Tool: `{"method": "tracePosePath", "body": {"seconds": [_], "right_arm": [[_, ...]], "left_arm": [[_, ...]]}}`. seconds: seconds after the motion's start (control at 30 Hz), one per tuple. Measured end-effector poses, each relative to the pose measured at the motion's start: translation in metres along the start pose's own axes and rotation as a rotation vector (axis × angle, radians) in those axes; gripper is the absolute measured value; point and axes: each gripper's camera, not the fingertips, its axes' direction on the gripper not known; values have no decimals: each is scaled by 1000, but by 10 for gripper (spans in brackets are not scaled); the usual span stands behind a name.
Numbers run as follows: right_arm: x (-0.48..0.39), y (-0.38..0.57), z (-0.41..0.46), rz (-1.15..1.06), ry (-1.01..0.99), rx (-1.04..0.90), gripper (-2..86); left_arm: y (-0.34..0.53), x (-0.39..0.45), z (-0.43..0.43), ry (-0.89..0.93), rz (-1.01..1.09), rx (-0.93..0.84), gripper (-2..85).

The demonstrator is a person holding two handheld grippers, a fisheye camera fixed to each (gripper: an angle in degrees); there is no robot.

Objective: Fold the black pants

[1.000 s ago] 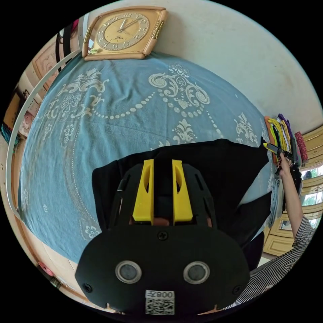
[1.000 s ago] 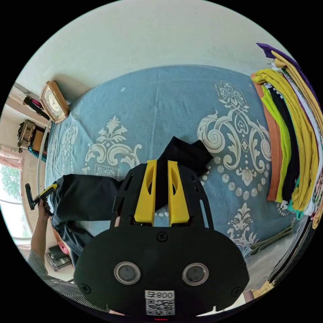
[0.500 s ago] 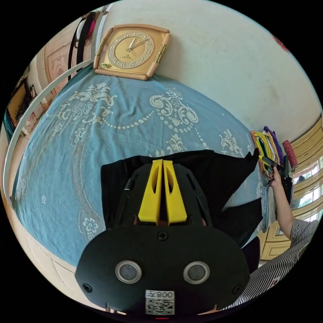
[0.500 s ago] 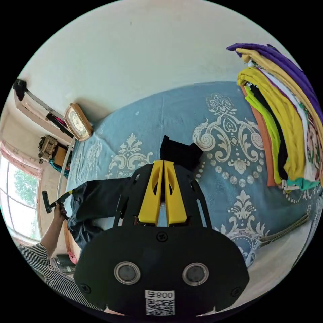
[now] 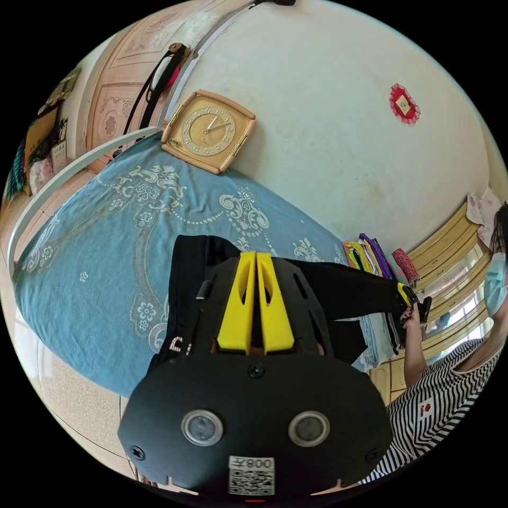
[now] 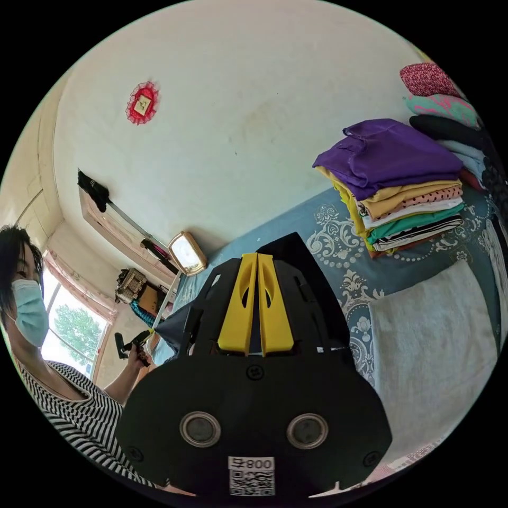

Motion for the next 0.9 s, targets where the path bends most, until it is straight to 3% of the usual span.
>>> {"method": "tracePosePath", "body": {"seconds": [0.23, 0.33, 0.57, 0.7, 0.9], "right_arm": [[31, -68, 84, 67, 89, -162, 0], [64, -91, 141, 193, 249, -306, 0], [57, -92, 186, 63, 400, -447, 4], [57, -93, 187, 36, 486, -463, 25], [56, -102, 206, 48, 529, -534, 41]], "left_arm": [[-47, -14, 79, -83, -46, -88, 4], [-56, -26, 117, -116, -96, -166, 9], [-36, -43, 94, -171, -69, -154, 43], [-25, -81, 70, -187, -191, -140, 80], [-52, -100, 105, -179, -250, -214, 106]]}}
